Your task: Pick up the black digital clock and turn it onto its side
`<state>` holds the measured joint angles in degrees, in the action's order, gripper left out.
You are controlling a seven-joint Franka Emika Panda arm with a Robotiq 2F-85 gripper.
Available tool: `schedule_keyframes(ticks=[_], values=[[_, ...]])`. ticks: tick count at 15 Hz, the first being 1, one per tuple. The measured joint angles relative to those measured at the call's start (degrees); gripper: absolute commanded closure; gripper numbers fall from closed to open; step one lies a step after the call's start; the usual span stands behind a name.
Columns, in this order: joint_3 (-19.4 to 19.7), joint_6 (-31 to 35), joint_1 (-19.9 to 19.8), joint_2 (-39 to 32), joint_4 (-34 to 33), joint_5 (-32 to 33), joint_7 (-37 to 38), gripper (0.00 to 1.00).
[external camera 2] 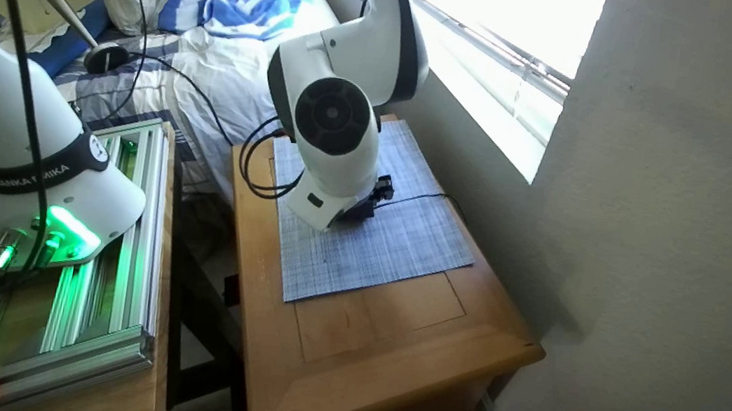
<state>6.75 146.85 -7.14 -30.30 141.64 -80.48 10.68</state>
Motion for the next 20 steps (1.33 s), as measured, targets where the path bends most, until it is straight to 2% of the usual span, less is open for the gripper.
schedule_keyframes(ticks=[7, 12, 20], values=[[1.91, 0.07, 1.10, 3.48, 0.93, 6.05, 1.20, 0.43], [3.18, 1.05, 2.03, 6.01, 1.53, 13.43, 5.75, 0.43], [3.17, 1.50, 4.51, 8.04, 1.54, 21.67, 12.94, 0.43]])
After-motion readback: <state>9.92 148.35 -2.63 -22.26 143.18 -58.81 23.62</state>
